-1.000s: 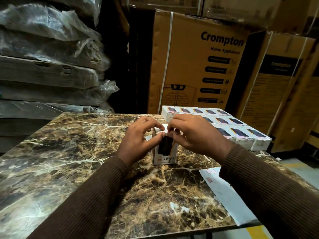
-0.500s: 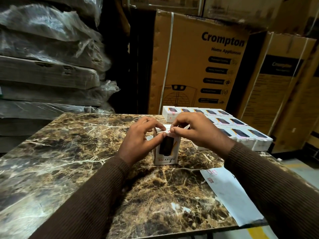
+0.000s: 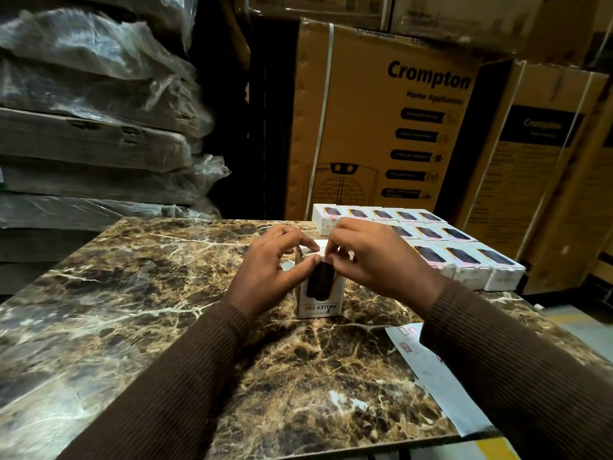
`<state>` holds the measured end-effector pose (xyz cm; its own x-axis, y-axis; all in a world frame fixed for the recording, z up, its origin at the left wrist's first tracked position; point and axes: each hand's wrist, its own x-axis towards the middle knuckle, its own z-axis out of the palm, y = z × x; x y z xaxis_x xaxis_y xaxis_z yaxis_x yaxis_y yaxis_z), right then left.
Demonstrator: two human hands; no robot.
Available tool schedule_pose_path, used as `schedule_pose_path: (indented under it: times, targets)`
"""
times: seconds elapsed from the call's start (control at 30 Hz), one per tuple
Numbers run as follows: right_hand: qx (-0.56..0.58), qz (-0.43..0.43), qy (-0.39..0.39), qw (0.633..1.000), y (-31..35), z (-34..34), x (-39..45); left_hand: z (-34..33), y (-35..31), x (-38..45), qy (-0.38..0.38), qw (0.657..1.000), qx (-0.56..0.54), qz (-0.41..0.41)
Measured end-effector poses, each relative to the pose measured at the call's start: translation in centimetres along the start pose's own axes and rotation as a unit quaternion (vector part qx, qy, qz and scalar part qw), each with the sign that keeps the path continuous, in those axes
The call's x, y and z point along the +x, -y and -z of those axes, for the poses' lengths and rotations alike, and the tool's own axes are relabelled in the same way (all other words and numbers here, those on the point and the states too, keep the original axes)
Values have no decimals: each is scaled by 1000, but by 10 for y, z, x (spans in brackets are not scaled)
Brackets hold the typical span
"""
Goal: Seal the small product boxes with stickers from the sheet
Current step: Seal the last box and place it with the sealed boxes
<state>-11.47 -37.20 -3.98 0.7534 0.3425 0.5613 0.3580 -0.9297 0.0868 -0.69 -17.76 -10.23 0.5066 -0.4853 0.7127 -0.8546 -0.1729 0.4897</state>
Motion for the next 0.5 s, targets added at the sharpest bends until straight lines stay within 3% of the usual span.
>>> schedule_pose_path:
  times: [0.17,0.37,0.5]
  targets:
    - [-73,17,-36,997,8,-9,-5,1,-3,0,-5,1000,-10,-6]
    - [126,-49,-64,989,-7,-8,-10,1,-2,-1,-12,1000,-12,-8]
    - [143,-47,-71,986,-11,-12,-9,1,-3,-1,-12,1000,-15,-10]
